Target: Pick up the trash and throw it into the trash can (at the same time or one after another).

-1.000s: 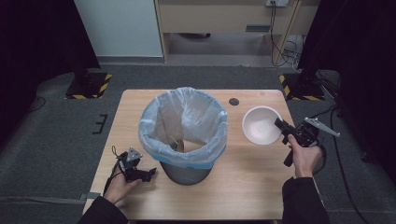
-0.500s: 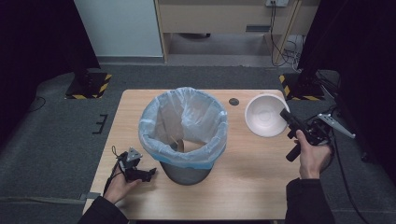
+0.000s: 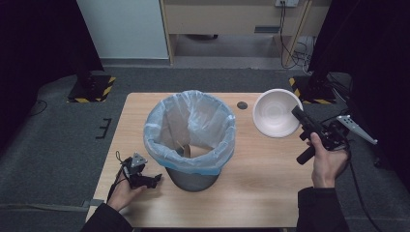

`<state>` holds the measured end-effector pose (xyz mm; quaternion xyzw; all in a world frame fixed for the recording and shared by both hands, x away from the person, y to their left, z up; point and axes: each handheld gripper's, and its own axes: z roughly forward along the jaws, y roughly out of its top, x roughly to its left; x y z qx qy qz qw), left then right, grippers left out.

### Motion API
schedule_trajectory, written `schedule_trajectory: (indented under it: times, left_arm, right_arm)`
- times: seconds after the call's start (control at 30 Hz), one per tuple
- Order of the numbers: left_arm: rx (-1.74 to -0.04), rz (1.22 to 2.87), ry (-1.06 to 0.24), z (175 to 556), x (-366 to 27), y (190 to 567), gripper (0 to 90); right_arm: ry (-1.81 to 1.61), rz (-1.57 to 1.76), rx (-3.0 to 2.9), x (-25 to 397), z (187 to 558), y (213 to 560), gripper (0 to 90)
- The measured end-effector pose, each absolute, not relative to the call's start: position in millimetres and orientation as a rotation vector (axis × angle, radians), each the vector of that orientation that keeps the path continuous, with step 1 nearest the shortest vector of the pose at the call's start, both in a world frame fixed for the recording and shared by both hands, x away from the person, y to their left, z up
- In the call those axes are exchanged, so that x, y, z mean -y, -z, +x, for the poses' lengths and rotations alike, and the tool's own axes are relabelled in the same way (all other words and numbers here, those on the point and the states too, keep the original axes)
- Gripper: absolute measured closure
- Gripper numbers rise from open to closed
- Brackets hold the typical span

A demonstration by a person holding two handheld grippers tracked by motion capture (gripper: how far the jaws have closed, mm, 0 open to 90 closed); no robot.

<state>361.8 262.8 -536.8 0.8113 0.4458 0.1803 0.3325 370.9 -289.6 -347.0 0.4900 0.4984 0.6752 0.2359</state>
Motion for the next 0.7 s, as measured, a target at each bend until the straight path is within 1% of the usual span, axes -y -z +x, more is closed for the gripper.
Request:
schedule_trajectory:
  times: [0.7]
  left_arm:
    - [-1.165, 2.119, -0.471, 361.8, -262.8, 536.8, 0.0]
  right_arm:
    - [-1.94, 1.225, -1.348, 278.7, 354.8, 320.7, 82.8]
